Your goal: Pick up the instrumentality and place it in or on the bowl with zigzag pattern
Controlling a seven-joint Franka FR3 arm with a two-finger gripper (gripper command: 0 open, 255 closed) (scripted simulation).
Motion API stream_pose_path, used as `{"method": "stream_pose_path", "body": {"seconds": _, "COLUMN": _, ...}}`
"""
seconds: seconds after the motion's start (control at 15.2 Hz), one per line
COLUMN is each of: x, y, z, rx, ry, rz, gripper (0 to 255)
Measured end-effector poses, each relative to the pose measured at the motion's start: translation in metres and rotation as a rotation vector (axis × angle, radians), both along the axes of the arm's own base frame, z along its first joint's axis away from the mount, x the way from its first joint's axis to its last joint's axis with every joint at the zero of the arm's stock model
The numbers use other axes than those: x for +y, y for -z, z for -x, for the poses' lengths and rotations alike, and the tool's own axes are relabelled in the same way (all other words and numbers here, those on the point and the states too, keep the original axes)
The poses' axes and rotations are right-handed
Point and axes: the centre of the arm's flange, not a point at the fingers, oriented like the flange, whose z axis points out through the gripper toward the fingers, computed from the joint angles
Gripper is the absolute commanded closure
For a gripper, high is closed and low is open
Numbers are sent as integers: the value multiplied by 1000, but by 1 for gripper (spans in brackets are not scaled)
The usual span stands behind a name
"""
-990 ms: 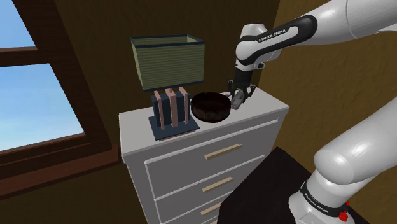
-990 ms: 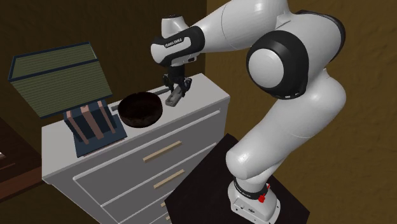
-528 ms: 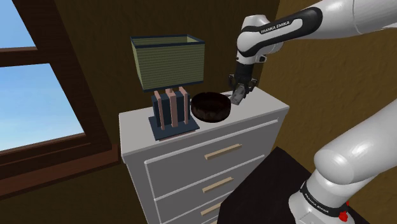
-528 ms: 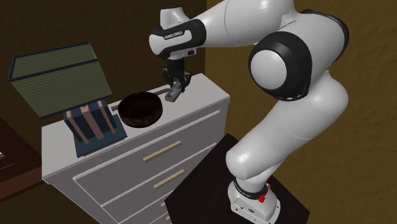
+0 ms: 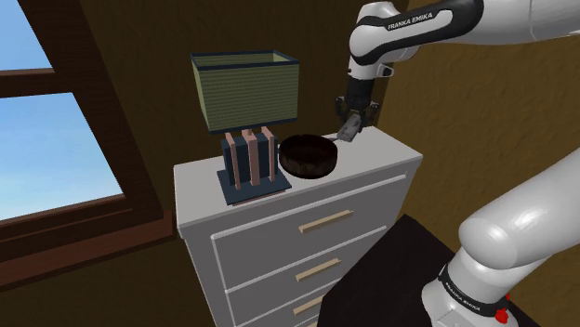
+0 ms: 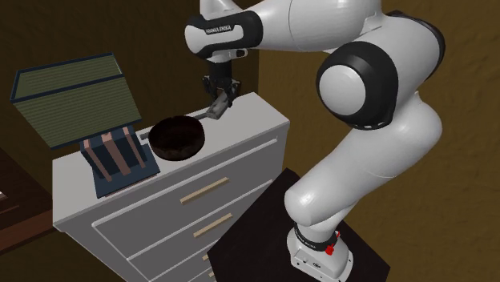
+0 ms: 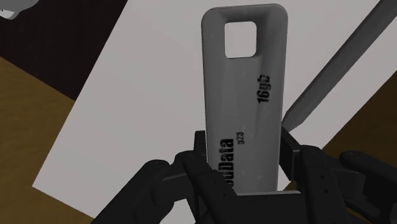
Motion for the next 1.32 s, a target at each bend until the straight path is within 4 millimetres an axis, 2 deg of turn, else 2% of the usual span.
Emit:
{"method": "stream_pose_path", "body": {"seconds": 0.92, "x": 0, "y": -74, "z": -1, "rx": 0, "ry": 0, "rz": 0, "gripper": 255}}
{"method": "stream_pose_path", "body": {"seconds": 1.12, "x": 26, "y": -76, "z": 2, "rx": 0, "ry": -1, "rz": 0, "gripper": 255}}
{"method": "stream_pose_path", "body": {"seconds": 1.32, "x": 68, "y": -75, "z": 0, "rx": 0, "ry": -2, "rz": 0, "gripper": 255}}
